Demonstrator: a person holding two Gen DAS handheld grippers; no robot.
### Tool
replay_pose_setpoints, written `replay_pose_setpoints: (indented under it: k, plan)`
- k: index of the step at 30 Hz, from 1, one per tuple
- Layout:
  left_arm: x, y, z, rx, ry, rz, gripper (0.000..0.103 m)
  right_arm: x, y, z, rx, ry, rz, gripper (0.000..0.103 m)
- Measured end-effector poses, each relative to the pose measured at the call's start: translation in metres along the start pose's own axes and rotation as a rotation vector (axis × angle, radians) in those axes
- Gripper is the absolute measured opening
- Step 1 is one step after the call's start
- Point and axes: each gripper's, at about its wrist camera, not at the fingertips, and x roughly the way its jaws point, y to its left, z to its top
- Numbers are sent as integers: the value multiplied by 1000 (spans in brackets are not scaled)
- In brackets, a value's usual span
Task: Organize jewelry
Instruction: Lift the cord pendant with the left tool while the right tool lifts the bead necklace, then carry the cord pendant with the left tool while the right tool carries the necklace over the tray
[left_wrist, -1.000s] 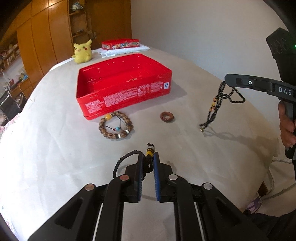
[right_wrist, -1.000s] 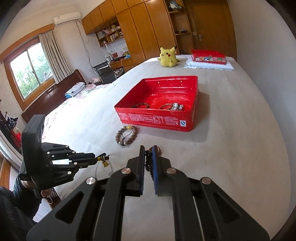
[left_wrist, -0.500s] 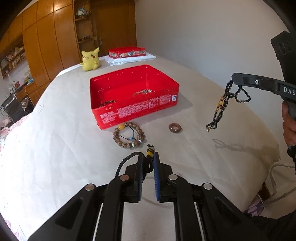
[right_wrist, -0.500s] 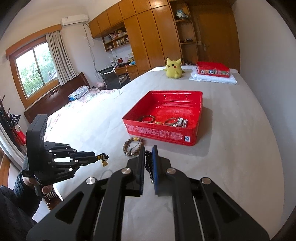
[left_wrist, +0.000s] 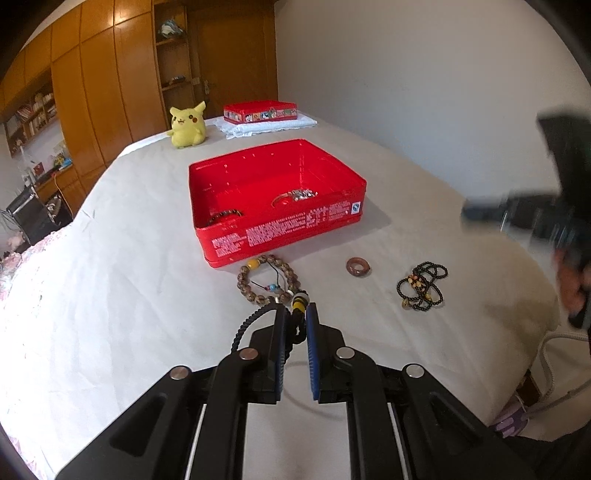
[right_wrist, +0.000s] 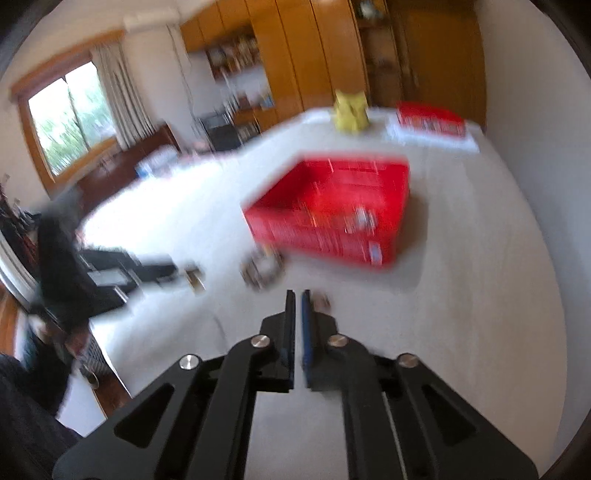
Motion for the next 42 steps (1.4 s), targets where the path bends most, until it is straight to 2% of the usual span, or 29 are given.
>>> replay_pose_setpoints:
  k: [1, 2, 5, 9, 12, 13, 14, 16, 21, 27, 33, 42]
  plan:
    - [3, 0, -1, -3, 5, -5, 10, 12, -2, -10, 4, 42, -16, 51]
    - [5, 0, -2, -5, 10, -8, 10, 23, -4, -19, 18, 75, -43, 72]
    - [9, -3, -4, -2, 21, -12, 10, 46, -12, -38, 50, 108, -110, 76]
    - [10, -4, -3, 1, 23, -15, 10, 69, -20, -42, 56, 140, -134, 76]
    - [11, -4, -3, -2, 24, -14, 10, 90, -20, -47, 19, 197, -143, 66]
    - [12, -4, -3, -3, 25, -15, 10, 93, -18, -46, -4, 188, -160, 57]
    - [12, -3, -3, -5, 26, -15, 10, 93, -16, -46, -21, 184, -166, 36]
    - [13, -3, -3, -9, 27, -16, 10, 94, -17, -41, -17, 190, -128, 10]
    - [9, -2, -1, -6, 15, -15, 10, 83, -15, -33, -29, 162, -116, 8]
    - [5, 2, 5, -2, 0, -11, 10, 43, -7, -9, -13, 64, -72, 8]
    - [2, 5, 19, 13, -19, -10, 10, 0, -2, 31, -22, -44, -32, 8]
    - [6, 15, 55, 43, -50, 3, 10, -15, -7, 93, -44, -129, -7, 8]
